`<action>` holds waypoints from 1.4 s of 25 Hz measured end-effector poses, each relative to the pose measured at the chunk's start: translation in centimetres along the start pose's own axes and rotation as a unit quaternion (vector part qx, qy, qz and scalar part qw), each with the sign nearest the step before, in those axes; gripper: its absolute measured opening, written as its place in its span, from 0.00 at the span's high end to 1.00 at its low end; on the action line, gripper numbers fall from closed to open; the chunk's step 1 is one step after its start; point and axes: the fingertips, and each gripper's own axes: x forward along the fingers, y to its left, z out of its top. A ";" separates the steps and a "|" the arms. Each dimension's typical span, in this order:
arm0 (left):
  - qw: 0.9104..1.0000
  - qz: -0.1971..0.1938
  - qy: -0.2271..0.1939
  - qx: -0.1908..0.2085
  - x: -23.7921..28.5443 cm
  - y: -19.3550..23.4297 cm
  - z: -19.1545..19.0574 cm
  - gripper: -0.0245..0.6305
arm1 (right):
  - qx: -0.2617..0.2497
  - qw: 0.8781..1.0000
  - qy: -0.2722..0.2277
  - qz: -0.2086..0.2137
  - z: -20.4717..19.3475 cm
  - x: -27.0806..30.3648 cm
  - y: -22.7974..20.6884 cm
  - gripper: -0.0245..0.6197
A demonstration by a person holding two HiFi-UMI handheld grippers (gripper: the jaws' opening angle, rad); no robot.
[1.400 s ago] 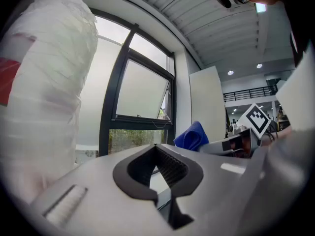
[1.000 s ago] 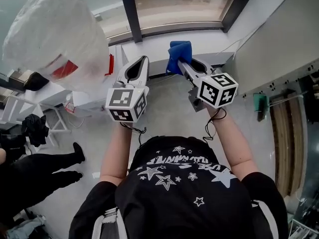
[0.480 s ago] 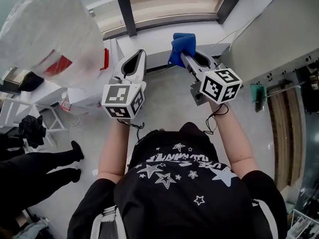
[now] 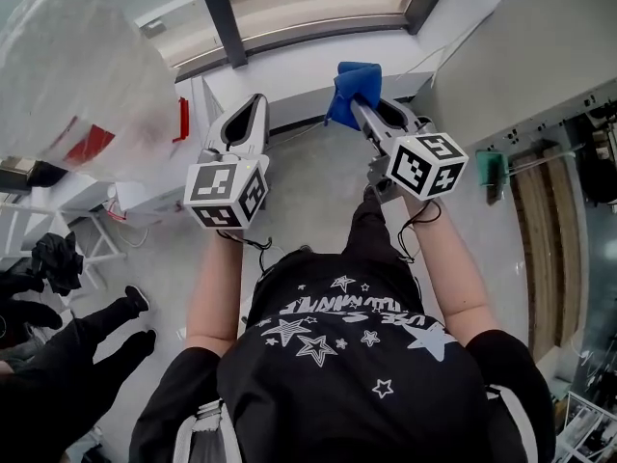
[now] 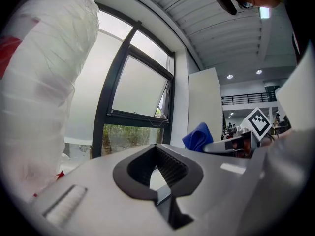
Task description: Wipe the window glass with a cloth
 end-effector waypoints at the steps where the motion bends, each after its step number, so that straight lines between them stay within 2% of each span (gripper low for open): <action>1: 1.000 0.002 0.001 0.001 0.1 -0.1 0.0 0.95 | 0.000 1.000 0.002 0.003 0.0 0.0 -0.3 0.85; 7: 1.000 0.020 0.006 0.007 3.8 -0.5 0.4 0.95 | 0.007 1.000 0.010 0.022 0.9 1.8 -4.4 0.85; 14: 0.998 0.053 0.016 0.008 11.8 -0.6 1.1 0.95 | 0.024 0.998 0.020 0.050 3.1 5.2 -12.4 0.85; 22: 0.994 0.111 0.023 -0.002 20.0 -0.7 1.6 0.95 | 0.033 0.995 0.030 0.084 6.3 8.1 -21.5 0.85; 27: 0.990 0.136 0.025 0.000 25.4 -1.5 2.0 0.95 | 0.041 0.995 0.022 0.090 8.4 9.5 -27.5 0.85; 35: 0.991 0.131 0.022 0.009 32.6 -4.3 2.4 0.95 | 0.051 0.994 0.027 0.097 9.5 11.2 -34.4 0.85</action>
